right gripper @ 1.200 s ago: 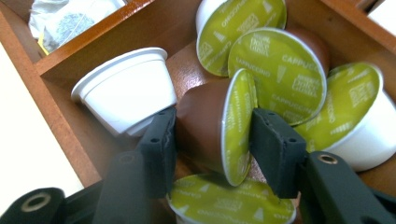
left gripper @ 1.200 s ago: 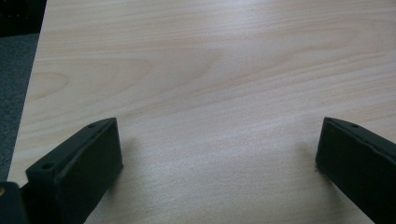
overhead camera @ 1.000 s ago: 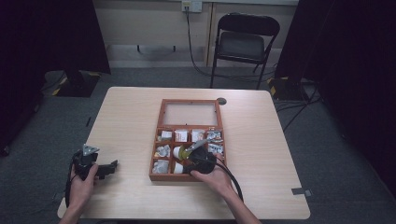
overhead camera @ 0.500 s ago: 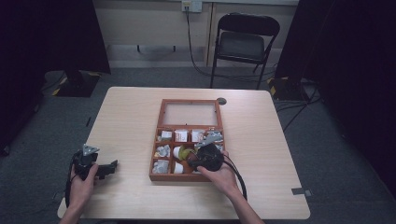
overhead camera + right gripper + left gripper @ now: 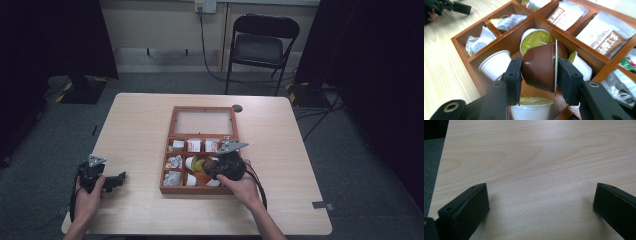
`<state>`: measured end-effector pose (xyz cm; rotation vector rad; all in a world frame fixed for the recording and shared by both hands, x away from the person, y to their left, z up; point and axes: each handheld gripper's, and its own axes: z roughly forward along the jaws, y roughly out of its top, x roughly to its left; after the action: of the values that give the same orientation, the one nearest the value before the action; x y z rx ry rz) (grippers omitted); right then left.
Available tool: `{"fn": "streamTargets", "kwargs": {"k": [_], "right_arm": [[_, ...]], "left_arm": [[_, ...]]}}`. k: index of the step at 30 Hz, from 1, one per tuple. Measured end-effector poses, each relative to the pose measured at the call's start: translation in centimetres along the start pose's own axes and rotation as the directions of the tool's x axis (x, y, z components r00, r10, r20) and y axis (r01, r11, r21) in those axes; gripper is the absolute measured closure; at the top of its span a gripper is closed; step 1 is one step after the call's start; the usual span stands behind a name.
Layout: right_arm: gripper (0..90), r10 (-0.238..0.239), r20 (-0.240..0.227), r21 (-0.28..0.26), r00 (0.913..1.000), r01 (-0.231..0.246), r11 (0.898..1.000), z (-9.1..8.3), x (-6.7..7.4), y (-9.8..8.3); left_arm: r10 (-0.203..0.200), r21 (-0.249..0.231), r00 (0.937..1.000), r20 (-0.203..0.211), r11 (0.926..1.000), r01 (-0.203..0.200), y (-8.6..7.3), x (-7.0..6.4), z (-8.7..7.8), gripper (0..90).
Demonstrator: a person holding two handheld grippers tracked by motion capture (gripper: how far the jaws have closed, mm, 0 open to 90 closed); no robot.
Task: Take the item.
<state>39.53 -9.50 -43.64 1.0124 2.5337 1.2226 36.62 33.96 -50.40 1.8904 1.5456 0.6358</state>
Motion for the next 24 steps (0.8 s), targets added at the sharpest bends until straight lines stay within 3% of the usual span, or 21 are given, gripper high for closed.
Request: {"fn": "streamTargets", "kwargs": {"k": [10,11,13,19,24], "right_arm": [[56.8,0.023,0.002,-0.041,0.9997,-0.023,0.999,-1.6,-0.8,0.0],[56.8,0.027,0.005,-0.072,0.9996,-0.027,0.997,-2.2,-1.0,0.1],[56.8,0.030,0.007,-0.085,0.9995,-0.029,0.996,-2.7,-1.1,0.2],[56.8,0.027,0.009,-0.070,0.9996,-0.027,0.997,-2.8,-1.3,0.2],[56.8,0.044,0.019,-0.098,0.9989,-0.042,0.994,-3.5,-1.8,0.3]], "left_arm": [[0.000,0.000,1.0000,0.000,1.0000,0.000,0.0,0.0,0.0,0.0],[0.000,0.000,1.0000,0.000,1.0000,0.000,0.0,0.0,0.0,0.0],[0.000,0.000,1.0000,0.000,1.0000,0.000,0.0,0.0,0.0,0.0],[0.000,0.000,1.0000,0.000,1.0000,0.000,0.0,0.0,0.0,0.0],[-0.001,0.000,1.0000,0.000,1.0000,0.001,0.0,0.0,0.0,0.0]]}}
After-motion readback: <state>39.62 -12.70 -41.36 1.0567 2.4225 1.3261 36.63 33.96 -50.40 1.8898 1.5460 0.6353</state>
